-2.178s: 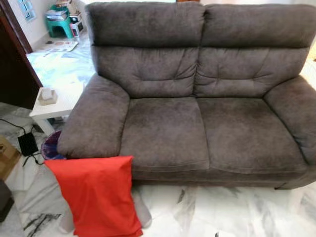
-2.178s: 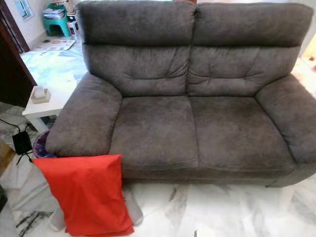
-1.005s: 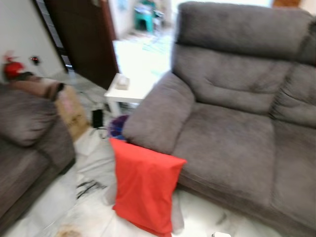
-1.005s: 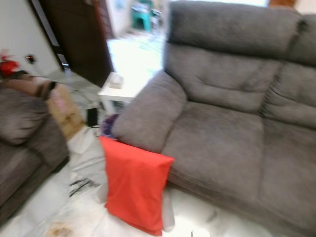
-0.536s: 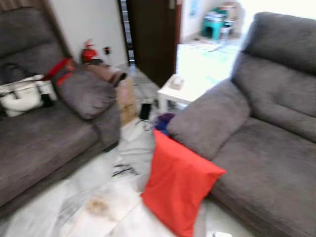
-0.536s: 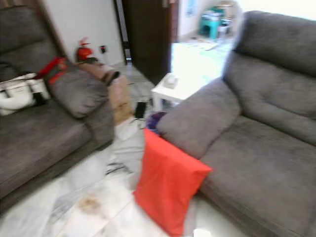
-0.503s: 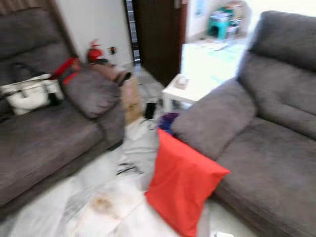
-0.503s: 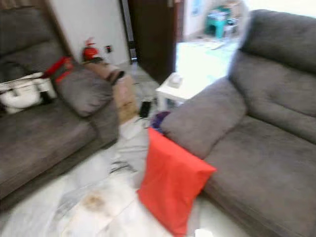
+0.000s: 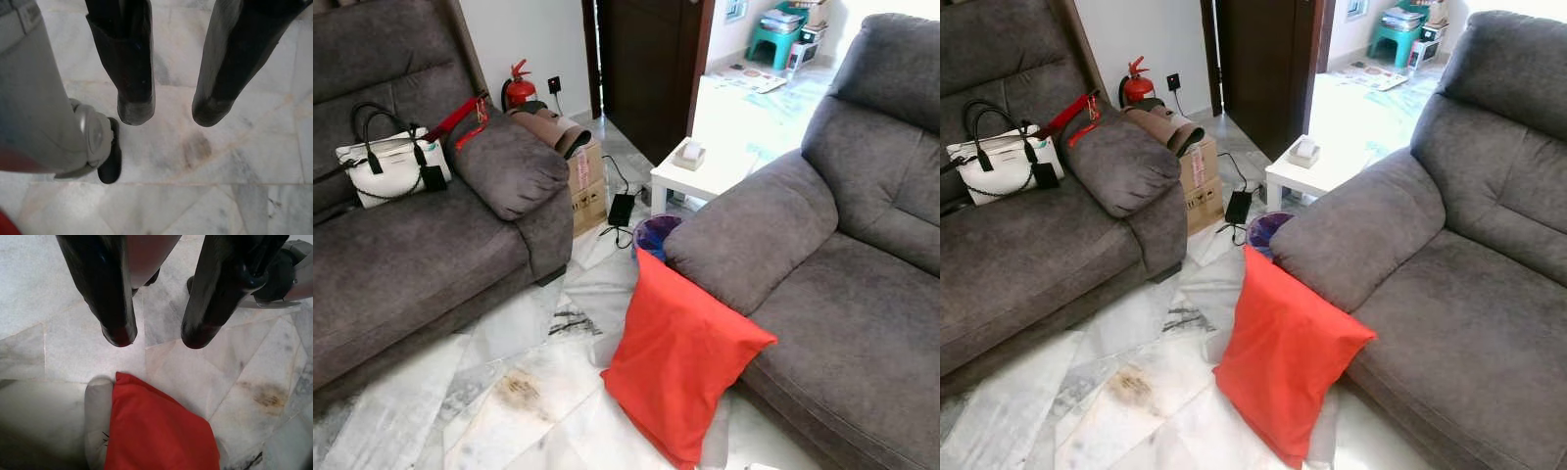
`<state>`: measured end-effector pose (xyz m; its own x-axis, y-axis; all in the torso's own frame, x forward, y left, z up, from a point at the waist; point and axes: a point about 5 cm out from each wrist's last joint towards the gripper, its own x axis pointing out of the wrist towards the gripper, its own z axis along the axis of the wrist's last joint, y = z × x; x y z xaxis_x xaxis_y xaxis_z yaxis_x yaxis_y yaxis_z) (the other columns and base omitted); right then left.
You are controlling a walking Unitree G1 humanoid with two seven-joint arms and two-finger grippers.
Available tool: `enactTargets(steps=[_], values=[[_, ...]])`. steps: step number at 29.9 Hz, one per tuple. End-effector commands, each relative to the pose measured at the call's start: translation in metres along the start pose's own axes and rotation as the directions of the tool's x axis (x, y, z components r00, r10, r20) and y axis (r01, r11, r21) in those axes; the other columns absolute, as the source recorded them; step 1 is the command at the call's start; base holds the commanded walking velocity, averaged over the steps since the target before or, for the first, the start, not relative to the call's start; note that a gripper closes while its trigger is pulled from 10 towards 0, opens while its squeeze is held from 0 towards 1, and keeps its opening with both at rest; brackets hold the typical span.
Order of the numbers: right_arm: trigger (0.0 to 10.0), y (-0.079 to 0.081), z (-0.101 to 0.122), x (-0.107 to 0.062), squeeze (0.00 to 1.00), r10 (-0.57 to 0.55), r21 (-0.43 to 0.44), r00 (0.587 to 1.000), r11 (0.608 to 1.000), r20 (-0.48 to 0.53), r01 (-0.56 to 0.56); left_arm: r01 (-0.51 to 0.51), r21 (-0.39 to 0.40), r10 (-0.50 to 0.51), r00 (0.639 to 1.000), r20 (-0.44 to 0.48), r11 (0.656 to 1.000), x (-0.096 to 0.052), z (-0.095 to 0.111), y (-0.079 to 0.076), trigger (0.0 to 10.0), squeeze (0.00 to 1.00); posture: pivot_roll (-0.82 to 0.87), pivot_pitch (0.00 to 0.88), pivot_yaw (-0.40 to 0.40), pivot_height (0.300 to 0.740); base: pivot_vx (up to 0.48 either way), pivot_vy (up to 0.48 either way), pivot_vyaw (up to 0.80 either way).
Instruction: Move the pillow to the sofa from floor
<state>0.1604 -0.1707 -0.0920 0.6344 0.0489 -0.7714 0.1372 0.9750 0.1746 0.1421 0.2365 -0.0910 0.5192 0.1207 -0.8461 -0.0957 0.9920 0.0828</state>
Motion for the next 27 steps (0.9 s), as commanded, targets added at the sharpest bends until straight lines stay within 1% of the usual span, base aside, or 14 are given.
enactTargets(steps=[1,10,17,20,22,27], values=[[10.0,0.001,-0.005,-0.001,0.00,0.006,0.006,1.000,1.000,-0.012,-0.006,-0.012,0.008,0.012,1.000,-0.022,1.000,-0.001,-0.005,0.004,10.0,0.00,0.07,0.115,0.050,0.740,0.000,-0.480,0.00],[10.0,0.002,-0.006,-0.001,0.00,0.011,0.002,1.000,1.000,-0.018,-0.011,-0.010,0.018,0.010,1.000,-0.026,1.000,-0.001,-0.004,0.003,10.0,0.00,0.07,0.116,0.050,0.740,0.000,-0.480,0.00],[10.0,0.002,-0.006,-0.001,0.00,0.012,0.004,1.000,1.000,-0.019,-0.012,-0.007,0.030,0.007,1.000,-0.010,1.000,0.000,0.000,0.002,10.0,0.00,0.07,0.119,0.049,0.740,0.000,0.000,0.00],[10.0,0.003,-0.006,-0.001,0.00,0.017,0.003,1.000,1.000,-0.019,-0.017,0.001,0.043,-0.002,1.000,0.019,0.999,0.002,0.009,0.000,10.0,0.00,0.07,0.119,0.050,0.740,0.000,0.000,0.00],[10.0,0.002,-0.006,-0.001,0.00,0.017,0.004,1.000,1.000,-0.019,-0.017,0.004,0.041,-0.005,1.000,0.026,0.999,0.002,0.012,-0.001,10.0,0.00,0.07,0.118,0.049,0.740,0.000,0.000,0.00],[10.0,0.002,-0.006,-0.001,0.00,0.016,0.008,1.000,1.000,-0.019,-0.016,0.014,0.043,-0.015,0.999,0.031,0.999,0.003,0.013,-0.004,10.0,0.00,0.06,0.117,0.050,0.740,0.000,0.000,0.00]])
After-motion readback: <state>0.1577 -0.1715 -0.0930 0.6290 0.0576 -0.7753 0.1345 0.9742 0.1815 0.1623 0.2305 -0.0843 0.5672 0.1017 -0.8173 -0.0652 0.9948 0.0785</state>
